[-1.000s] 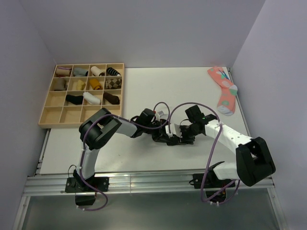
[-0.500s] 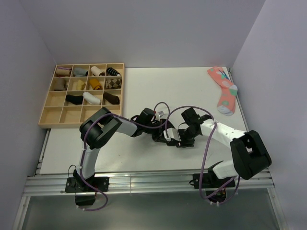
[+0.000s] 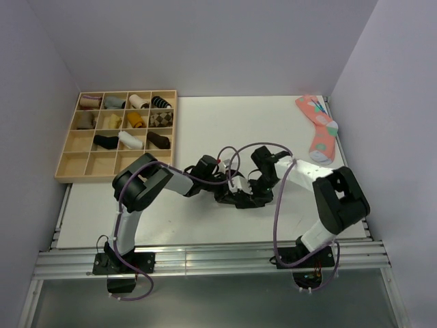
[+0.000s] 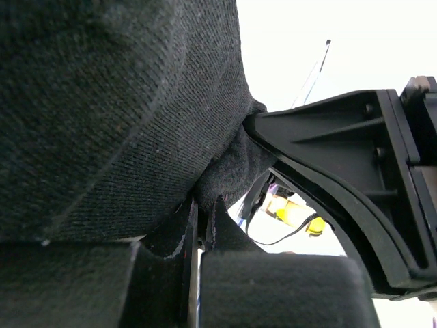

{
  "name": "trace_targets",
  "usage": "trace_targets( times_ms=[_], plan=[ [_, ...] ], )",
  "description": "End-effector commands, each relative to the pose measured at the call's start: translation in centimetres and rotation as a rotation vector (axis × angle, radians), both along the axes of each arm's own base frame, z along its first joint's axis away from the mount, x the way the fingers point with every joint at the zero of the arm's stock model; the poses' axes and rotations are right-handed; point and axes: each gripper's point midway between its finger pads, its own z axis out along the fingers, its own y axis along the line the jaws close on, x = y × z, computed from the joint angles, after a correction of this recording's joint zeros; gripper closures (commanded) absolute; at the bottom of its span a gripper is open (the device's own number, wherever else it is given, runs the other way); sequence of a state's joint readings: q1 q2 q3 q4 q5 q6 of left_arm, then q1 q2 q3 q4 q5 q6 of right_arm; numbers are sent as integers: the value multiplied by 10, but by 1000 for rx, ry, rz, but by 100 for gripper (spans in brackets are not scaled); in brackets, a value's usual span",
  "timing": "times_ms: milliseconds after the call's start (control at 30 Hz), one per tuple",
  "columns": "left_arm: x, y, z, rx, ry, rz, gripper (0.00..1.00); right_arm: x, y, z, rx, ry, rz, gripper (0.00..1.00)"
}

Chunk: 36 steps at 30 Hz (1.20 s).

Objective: Roll the socks
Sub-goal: Roll the sock at the center of the board.

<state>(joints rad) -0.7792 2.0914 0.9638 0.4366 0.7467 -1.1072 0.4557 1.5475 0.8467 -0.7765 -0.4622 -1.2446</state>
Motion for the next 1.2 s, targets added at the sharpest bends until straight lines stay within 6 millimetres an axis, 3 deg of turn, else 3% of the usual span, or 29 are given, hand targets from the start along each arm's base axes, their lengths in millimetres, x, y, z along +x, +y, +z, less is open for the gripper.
trace_targets(
  times_ms=[0, 200, 467, 767, 1000, 1167],
  plan=[
    [-22, 46, -75, 265, 46, 34, 99, -16, 9, 1, 8, 159, -14, 79],
    [-6, 51, -73, 248, -70, 137, 95, -33, 10, 9, -2, 412, -53, 80],
    [10, 58, -61, 153, -208, 281, 87, -26, 20, 26, -2, 649, -155, 80],
    [13, 65, -36, 48, -359, 353, 79, -11, 25, 10, -78, 798, -298, 81],
    [7, 69, -32, 63, -478, 366, 75, 1, 25, 2, -154, 840, -409, 81],
    [7, 78, -12, 82, -633, 413, 71, 4, 19, -6, -227, 842, -464, 81]
  ],
)
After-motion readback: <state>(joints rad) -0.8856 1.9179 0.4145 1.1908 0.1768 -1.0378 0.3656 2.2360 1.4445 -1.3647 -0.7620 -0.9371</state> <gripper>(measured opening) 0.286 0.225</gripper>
